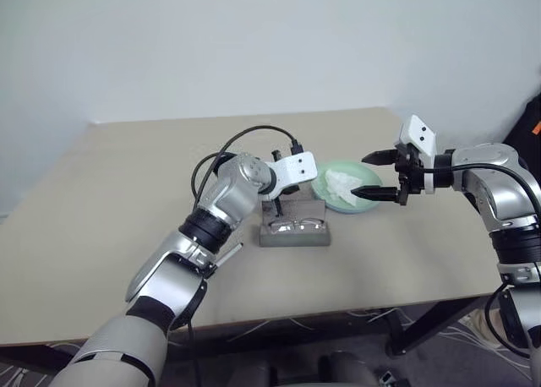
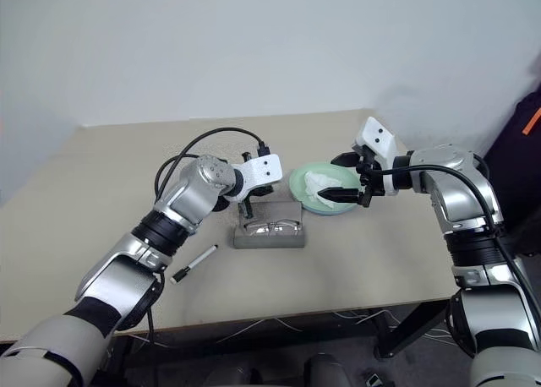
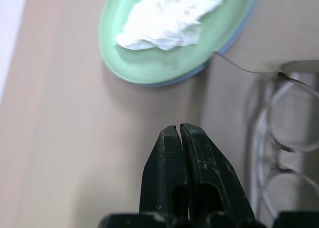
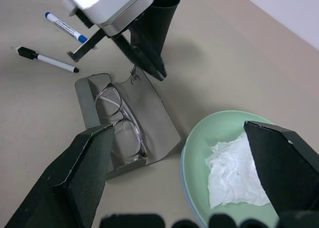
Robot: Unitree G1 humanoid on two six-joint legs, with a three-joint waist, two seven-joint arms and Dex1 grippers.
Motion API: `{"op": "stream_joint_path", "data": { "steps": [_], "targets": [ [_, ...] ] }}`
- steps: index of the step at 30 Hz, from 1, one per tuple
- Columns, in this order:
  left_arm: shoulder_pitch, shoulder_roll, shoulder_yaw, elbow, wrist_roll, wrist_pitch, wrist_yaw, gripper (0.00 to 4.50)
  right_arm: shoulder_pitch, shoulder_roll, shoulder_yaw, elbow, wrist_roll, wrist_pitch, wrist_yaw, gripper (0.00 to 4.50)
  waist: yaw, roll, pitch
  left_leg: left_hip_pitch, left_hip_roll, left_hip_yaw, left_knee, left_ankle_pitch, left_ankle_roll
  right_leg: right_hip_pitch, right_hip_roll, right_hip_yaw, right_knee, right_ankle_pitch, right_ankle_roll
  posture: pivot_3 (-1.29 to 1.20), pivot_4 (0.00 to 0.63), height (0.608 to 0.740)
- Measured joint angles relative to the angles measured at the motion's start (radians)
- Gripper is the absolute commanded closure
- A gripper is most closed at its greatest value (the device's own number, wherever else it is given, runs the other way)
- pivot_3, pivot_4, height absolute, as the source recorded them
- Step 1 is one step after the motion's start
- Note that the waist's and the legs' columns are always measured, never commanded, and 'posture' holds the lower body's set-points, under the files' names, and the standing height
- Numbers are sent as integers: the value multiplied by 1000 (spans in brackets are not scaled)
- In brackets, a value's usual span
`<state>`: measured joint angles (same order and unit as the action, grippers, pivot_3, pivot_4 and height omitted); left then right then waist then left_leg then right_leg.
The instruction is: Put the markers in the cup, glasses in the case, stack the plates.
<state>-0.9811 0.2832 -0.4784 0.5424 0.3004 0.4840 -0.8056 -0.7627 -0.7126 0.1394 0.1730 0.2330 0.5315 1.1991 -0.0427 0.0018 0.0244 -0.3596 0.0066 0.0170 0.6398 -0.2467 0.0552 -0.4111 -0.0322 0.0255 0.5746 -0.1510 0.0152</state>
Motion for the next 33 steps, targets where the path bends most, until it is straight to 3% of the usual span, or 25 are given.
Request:
{"op": "stream_joint_path", "data": {
  "steps": [7,16,26,33],
  "targets": [
    [-37,-89,107,367,-30,-56,194,4489,-1,3,1,-2,1,1,-1,0,0,0,0,-1,0,0,-1,0,0,-1,0,0,0,0,0,0,0,731],
    [-72,-124,212,497,-104,-36,180,4489,-1,4,1,-4,1,4,-1,0,2,0,0,-1,-1,0,-1,0,0,0,0,0,0,0,0,0,0,731],
    [-16,-65,100,327,-60,29,-8,4489,-1,9,1,-3,1,3,-1,0,-2,0,0,-1,-1,0,-1,0,0,-1,0,0,0,0,0,0,0,731],
    [136,18,41,-9,-41,150,-91,4489,-1,11,1,-3,1,3,-1,0,-2,0,0,0,0,0,-1,0,0,-1,0,0,1,0,0,0,0,731]
  ]
}}
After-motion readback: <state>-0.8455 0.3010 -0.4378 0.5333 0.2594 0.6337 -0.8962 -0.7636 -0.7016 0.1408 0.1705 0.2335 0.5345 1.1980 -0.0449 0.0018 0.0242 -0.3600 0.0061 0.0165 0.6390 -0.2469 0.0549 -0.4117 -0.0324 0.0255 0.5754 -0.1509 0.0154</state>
